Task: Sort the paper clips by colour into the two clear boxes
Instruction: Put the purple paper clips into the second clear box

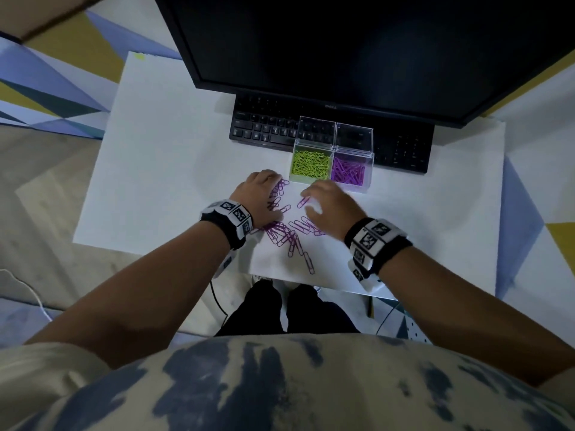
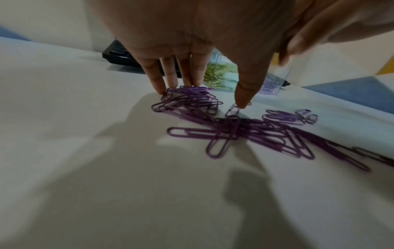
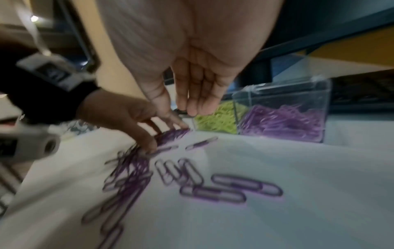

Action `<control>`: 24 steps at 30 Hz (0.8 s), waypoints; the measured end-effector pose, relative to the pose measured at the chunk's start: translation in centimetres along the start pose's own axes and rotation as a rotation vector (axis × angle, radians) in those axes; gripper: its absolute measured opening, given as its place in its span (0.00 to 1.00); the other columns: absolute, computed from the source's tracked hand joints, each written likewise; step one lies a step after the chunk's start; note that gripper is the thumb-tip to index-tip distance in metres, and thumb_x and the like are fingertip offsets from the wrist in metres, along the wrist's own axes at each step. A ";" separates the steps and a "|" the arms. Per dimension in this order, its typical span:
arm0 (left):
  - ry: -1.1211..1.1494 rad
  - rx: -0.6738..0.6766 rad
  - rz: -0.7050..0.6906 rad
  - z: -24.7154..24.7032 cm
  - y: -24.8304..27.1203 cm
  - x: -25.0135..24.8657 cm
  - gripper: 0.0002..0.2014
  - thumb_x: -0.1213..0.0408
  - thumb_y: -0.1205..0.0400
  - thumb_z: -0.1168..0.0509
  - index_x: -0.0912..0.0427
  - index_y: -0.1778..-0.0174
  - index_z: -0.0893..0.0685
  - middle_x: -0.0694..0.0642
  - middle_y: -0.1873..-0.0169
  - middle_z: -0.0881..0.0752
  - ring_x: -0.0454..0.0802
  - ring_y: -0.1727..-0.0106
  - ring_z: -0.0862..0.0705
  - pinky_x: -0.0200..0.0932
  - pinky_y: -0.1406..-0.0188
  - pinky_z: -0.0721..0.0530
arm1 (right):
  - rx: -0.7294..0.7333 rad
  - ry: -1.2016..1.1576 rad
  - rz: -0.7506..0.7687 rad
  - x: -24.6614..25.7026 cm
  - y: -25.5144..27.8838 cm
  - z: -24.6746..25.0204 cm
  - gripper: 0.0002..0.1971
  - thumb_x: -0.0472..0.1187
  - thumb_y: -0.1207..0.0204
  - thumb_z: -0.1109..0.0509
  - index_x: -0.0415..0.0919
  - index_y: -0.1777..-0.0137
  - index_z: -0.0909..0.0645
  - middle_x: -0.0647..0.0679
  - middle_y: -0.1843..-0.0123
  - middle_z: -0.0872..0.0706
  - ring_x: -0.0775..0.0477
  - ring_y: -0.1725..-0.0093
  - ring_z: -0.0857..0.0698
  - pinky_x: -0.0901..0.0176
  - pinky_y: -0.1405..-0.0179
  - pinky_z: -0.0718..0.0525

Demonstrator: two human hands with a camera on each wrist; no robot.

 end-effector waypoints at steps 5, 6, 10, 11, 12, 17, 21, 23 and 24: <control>0.003 -0.021 0.008 -0.7 1.2 -0.1 0.34 0.53 0.26 0.29 0.56 0.24 0.31 0.53 0.30 0.31 0.53 0.30 0.32 0.52 0.30 0.25 | 0.159 0.208 -0.038 -0.5 -0.8 -4.0 0.43 0.52 0.28 0.27 0.33 0.20 0.42 0.39 0.20 0.37 0.40 0.21 0.38 0.49 0.22 0.36; 0.008 -0.034 0.016 -0.9 1.3 -0.2 0.30 0.55 0.24 0.30 0.57 0.26 0.29 0.54 0.31 0.30 0.53 0.30 0.32 0.52 0.31 0.24 | 0.146 0.225 -0.052 -0.7 -0.8 -4.4 0.43 0.53 0.28 0.26 0.32 0.20 0.41 0.38 0.21 0.36 0.39 0.23 0.36 0.49 0.23 0.35; 0.029 -0.046 0.023 -1.1 1.3 -0.7 0.19 0.60 0.20 0.34 0.57 0.32 0.23 0.55 0.36 0.26 0.53 0.33 0.30 0.51 0.35 0.21 | 0.042 0.230 -0.047 -1.5 0.0 -5.7 0.26 0.39 0.26 0.27 0.32 0.31 0.27 0.37 0.33 0.25 0.36 0.35 0.27 0.46 0.36 0.23; 0.040 -0.042 0.022 -1.2 1.2 -0.8 0.18 0.62 0.19 0.35 0.57 0.33 0.22 0.55 0.37 0.25 0.54 0.33 0.29 0.52 0.36 0.21 | 0.023 0.226 -0.042 -1.6 0.2 -6.0 0.20 0.34 0.26 0.29 0.32 0.34 0.24 0.37 0.37 0.24 0.36 0.38 0.26 0.45 0.40 0.21; 0.055 -0.033 0.020 -1.3 1.1 -0.8 0.17 0.64 0.19 0.36 0.57 0.34 0.21 0.56 0.37 0.24 0.55 0.33 0.28 0.52 0.36 0.21 | 0.019 0.221 -0.041 -1.9 0.4 -6.2 0.17 0.30 0.26 0.30 0.32 0.37 0.22 0.37 0.40 0.23 0.36 0.40 0.25 0.45 0.42 0.20; 0.127 0.000 0.056 -1.6 0.8 -0.9 0.15 0.67 0.19 0.38 0.59 0.36 0.19 0.58 0.40 0.22 0.56 0.34 0.26 0.51 0.35 0.24 | 0.035 0.263 -0.065 -2.7 0.7 -7.2 0.12 0.23 0.31 0.35 0.32 0.49 0.20 0.37 0.49 0.20 0.35 0.46 0.23 0.46 0.49 0.20; 0.121 0.004 0.093 -1.8 0.7 -1.3 0.13 0.66 0.18 0.39 0.60 0.37 0.20 0.58 0.40 0.23 0.56 0.35 0.27 0.52 0.37 0.23 | 0.000 0.213 -0.120 -2.1 0.9 -6.6 0.06 0.24 0.30 0.35 0.30 0.54 0.21 0.34 0.53 0.20 0.33 0.49 0.22 0.45 0.52 0.21; 0.080 0.001 0.085 -1.8 0.6 -1.7 0.13 0.65 0.17 0.40 0.60 0.38 0.20 0.58 0.40 0.23 0.56 0.35 0.27 0.53 0.36 0.23 | 0.026 0.163 -0.150 -2.2 0.9 -6.1 0.07 0.27 0.25 0.39 0.31 0.50 0.22 0.36 0.49 0.21 0.35 0.45 0.25 0.48 0.49 0.24; 0.057 -0.003 0.079 -1.7 0.5 -1.9 0.13 0.65 0.18 0.40 0.61 0.38 0.21 0.59 0.40 0.24 0.57 0.35 0.27 0.53 0.36 0.23 | 0.018 0.116 -0.183 -2.3 0.8 -5.7 0.07 0.29 0.23 0.40 0.34 0.50 0.22 0.38 0.49 0.21 0.37 0.44 0.25 0.50 0.50 0.25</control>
Point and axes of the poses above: each hand's wrist, its own y-axis away from the middle knuckle, its own z-axis out of the back of the hand, x = y × z, the point moved 1 cm from there along -y, towards the middle knuckle
